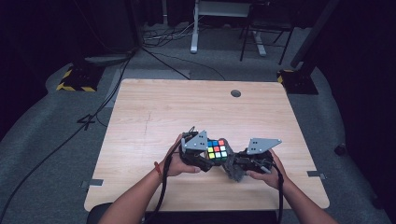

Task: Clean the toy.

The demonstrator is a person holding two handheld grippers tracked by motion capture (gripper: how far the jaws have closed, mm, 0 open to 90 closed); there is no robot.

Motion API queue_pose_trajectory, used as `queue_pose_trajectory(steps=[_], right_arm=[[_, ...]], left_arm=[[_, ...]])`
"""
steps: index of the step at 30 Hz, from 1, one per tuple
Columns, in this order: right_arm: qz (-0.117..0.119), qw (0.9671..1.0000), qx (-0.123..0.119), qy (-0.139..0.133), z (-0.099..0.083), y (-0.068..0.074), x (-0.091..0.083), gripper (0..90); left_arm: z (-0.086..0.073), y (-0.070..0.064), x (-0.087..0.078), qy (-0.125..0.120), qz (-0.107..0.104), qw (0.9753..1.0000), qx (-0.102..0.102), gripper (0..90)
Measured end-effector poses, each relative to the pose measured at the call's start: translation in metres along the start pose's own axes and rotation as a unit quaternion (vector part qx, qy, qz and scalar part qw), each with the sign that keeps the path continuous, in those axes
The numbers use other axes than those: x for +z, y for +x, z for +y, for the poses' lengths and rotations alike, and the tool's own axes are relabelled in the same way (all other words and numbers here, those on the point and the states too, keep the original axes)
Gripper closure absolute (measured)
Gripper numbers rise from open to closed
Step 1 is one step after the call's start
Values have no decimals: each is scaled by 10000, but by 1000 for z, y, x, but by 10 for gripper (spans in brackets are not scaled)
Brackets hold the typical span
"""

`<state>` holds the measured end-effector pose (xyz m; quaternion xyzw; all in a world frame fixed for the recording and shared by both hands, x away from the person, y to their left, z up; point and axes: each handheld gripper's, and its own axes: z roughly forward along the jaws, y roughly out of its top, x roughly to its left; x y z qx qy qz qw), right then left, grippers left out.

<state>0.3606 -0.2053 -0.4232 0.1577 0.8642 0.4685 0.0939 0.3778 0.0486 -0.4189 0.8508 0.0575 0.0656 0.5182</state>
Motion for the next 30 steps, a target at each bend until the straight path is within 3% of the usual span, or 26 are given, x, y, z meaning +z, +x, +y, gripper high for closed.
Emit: queue_pose_trajectory(steps=[2,8,13,15,18,24,30], right_arm=[[37,9998,28,-183,2,0,-6,796],[-77,9992,9,-389,4,-1,-14,796],[-239,9989,-16,-393,6,-2,-16,796],[-200,9990,76,-400,4,-5,-15,795],[-160,9994,160,-278,1,-9,-11,796],[-73,9999,134,-21,-2,-6,0,796],[102,9998,37,192,-4,0,9,795]], left_arm=[[-3,1,4,84,-34,9999,-54,336],[-7,1,11,226,-117,9996,-106,336],[-9,-2,18,296,-275,9991,-129,336],[-8,-4,18,278,-306,9991,-93,335],[-4,-7,14,85,-413,9991,-45,336],[5,-11,3,-99,-286,9994,165,336],[6,-8,-2,-231,-222,9994,107,336]])
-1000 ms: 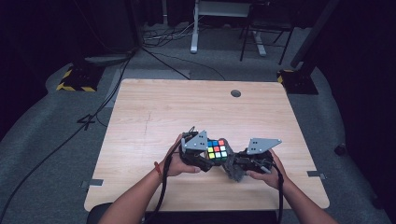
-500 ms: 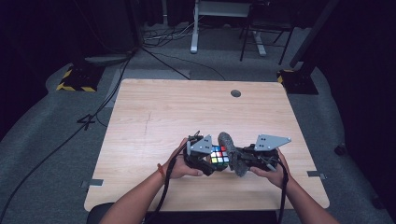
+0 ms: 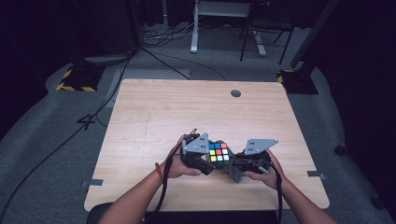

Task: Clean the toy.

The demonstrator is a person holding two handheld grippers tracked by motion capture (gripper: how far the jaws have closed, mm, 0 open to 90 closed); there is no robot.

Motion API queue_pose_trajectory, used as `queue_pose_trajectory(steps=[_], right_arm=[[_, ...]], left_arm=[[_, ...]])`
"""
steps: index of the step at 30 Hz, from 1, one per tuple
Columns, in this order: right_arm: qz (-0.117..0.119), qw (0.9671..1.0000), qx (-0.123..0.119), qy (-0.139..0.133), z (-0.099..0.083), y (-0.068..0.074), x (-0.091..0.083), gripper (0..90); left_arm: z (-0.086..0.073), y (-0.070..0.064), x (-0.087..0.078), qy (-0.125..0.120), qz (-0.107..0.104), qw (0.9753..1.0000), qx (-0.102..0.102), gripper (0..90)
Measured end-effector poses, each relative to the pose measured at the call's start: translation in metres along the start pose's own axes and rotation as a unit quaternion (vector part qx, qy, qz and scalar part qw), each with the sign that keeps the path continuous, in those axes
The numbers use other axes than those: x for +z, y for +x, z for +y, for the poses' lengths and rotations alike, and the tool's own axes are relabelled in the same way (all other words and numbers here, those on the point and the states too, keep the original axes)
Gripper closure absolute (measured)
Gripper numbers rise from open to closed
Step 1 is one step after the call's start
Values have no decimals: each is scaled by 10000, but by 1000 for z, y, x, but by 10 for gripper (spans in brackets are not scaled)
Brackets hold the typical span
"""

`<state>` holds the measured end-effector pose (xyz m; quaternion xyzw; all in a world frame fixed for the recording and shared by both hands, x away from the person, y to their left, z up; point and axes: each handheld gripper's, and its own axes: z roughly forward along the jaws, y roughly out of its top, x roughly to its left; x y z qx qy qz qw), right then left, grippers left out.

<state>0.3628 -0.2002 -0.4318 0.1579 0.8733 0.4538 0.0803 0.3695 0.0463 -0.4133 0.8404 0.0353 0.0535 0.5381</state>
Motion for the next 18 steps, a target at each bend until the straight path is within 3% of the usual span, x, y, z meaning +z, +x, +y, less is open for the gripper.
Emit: queue_pose_trajectory(steps=[5,9,13,18], right_arm=[[78,10000,8,-14,0,1,-2,795],[182,9997,30,-153,1,1,-6,795],[156,9994,-16,-312,4,2,-14,795],[-32,9990,-65,-446,8,3,-22,796]], left_arm=[[-2,5,0,28,61,10000,-66,335],[-6,11,-3,-37,126,9996,-258,335],[-12,15,1,165,182,9992,-320,336],[-16,14,9,296,23,9989,-354,336]])
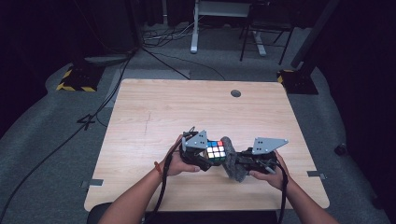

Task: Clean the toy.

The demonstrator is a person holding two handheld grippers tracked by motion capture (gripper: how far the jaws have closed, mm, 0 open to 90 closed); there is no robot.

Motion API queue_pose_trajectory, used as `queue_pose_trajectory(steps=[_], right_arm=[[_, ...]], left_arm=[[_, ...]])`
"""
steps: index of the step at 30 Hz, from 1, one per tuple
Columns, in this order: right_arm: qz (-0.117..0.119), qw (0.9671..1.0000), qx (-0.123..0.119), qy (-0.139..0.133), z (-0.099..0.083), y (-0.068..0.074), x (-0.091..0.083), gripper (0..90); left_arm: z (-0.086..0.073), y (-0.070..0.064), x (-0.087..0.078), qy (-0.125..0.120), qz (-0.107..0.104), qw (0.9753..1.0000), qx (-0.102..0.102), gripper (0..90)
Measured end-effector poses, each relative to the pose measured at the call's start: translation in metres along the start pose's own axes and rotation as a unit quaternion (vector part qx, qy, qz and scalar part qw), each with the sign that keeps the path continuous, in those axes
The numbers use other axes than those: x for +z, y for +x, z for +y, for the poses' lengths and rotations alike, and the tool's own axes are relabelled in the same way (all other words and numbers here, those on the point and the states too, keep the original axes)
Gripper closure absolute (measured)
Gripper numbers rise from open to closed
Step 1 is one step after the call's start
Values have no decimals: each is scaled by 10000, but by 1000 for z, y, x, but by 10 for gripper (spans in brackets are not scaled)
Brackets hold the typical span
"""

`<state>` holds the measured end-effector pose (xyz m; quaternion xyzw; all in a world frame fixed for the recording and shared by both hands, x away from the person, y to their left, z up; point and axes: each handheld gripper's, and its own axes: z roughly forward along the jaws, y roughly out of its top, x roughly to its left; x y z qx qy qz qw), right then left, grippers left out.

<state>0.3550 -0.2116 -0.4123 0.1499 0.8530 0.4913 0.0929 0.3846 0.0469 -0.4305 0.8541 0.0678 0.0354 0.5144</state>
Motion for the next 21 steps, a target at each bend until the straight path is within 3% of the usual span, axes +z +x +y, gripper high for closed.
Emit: queue_pose_trajectory(steps=[4,7,18,21], right_arm=[[-132,9998,44,-114,1,-4,-6,795],[-174,9997,117,-134,0,-6,-8,795],[-209,9996,148,129,-6,-9,2,795],[-220,9997,110,47,-4,-7,1,796]], left_arm=[[-1,-6,9,156,-166,9997,83,336],[2,-11,12,188,-159,9995,179,335],[8,-16,7,15,-205,9995,251,335],[7,-15,6,-19,-208,9996,212,335]])
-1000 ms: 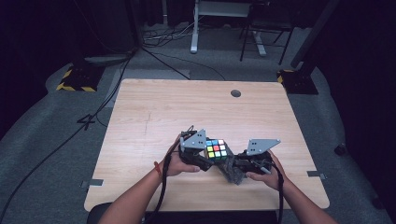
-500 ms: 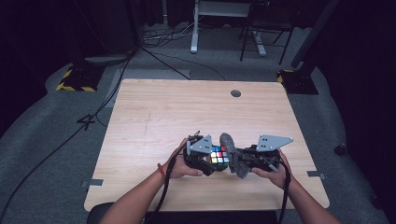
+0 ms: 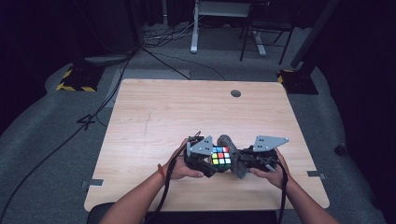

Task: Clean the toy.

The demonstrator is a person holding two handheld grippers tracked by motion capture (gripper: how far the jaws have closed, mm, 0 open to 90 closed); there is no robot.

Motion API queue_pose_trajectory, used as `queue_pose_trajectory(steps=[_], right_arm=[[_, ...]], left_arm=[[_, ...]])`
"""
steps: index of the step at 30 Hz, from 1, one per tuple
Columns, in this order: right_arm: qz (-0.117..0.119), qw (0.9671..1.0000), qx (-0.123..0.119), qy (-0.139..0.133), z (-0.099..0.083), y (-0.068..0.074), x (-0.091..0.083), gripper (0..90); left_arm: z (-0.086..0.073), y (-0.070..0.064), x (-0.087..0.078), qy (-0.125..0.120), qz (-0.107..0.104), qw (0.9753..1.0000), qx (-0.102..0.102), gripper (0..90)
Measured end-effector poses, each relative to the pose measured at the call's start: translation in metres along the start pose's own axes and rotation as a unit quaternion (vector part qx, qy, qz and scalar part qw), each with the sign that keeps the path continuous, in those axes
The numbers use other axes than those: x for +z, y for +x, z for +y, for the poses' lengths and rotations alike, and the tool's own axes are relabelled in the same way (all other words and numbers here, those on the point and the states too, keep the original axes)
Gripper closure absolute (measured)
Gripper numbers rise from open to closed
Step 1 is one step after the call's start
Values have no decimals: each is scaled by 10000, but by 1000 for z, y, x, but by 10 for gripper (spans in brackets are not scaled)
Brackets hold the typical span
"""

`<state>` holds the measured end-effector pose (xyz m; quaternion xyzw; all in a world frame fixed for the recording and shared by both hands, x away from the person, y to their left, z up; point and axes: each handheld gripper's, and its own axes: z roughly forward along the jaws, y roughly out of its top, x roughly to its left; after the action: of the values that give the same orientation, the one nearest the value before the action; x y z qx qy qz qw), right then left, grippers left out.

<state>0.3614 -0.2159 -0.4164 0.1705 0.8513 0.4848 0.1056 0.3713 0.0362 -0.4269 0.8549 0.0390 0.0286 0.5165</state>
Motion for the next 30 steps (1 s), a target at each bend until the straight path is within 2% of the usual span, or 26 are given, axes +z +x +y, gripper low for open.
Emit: queue_pose_trajectory(steps=[4,10,12,14,16,18,21,24,26,28,30], right_arm=[[-37,9999,-11,-99,2,2,-2,796],[-72,9998,1,-158,3,3,-3,797],[-63,9998,10,-210,3,3,-4,797],[43,9996,-5,-279,5,5,-5,797],[10,9996,-206,-210,9,12,-3,798],[63,9996,-178,-195,9,12,-3,798],[117,9996,-46,-260,7,8,-3,798],[133,9995,-99,-262,8,10,-1,798],[94,9995,-179,-239,9,12,-1,798],[101,9994,-186,-281,8,12,-3,798],[6,9995,-236,-204,8,10,-4,798]], left_arm=[[-1,1,2,107,98,9999,61,330],[-3,2,4,228,116,9996,69,318],[-3,2,7,317,138,9994,72,313],[-5,0,13,577,243,9979,154,330],[-6,-3,16,613,180,9977,218,332],[-5,-3,18,683,266,9971,222,334],[-6,-1,19,669,251,9974,128,334],[-7,0,22,769,270,9966,95,333],[-6,-1,21,817,317,9960,150,334],[-5,-1,18,783,365,9960,214,335],[-3,0,14,676,397,9968,158,336]])
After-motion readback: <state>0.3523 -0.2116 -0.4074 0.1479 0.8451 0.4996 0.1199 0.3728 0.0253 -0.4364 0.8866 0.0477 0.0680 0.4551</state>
